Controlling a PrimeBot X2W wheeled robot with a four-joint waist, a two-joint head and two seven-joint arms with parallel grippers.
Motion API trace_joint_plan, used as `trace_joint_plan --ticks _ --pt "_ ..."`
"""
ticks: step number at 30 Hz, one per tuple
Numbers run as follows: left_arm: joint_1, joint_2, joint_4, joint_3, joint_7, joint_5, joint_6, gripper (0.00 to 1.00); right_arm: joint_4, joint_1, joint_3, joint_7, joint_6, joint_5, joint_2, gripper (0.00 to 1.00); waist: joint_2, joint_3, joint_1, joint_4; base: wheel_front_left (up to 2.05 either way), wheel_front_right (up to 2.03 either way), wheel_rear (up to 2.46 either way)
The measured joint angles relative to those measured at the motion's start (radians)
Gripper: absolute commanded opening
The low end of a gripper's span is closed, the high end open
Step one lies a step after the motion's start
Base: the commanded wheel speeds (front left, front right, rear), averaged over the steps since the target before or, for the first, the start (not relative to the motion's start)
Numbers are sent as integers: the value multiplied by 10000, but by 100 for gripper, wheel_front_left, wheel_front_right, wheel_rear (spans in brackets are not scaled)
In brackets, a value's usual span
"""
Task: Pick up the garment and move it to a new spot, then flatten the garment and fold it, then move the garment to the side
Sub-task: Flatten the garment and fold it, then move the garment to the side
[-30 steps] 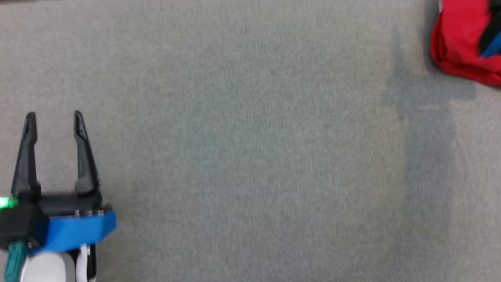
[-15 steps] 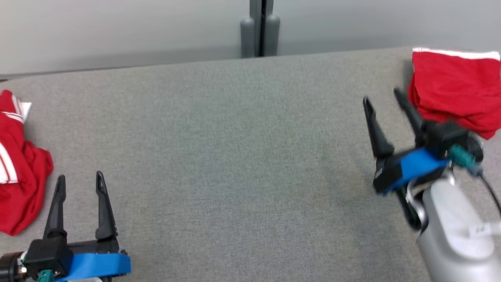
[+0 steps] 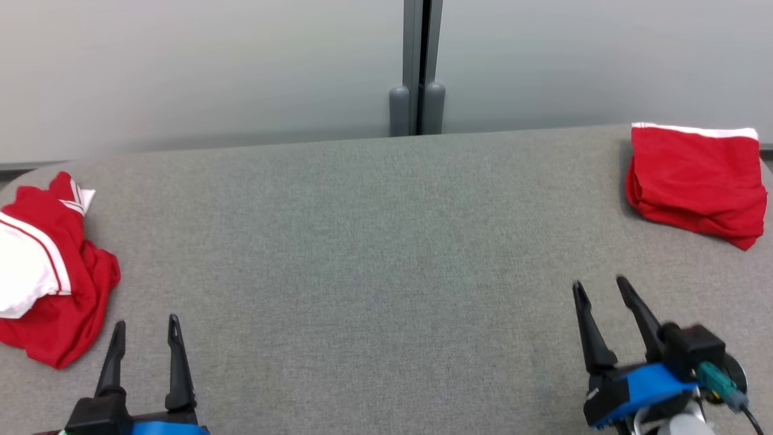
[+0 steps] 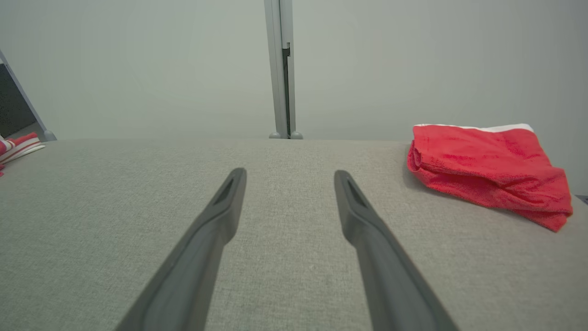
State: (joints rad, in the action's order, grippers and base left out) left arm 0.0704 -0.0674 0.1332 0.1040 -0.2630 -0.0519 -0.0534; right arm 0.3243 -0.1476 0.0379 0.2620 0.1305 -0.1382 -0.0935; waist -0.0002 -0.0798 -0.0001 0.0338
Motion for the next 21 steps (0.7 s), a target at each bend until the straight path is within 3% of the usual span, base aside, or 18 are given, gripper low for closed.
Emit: trace_joint_plan --ticks 9,21 --pt "465 69 504 -75 0 4 2 100 -257 1328 -621 2 2 130 336 100 0 661 0 -69 0 0 0" --pt "491 82 756 -86 0 105 -17 100 -389 1587 -639 2 0 10 418 100 3 781 1 -79 0 0 0"
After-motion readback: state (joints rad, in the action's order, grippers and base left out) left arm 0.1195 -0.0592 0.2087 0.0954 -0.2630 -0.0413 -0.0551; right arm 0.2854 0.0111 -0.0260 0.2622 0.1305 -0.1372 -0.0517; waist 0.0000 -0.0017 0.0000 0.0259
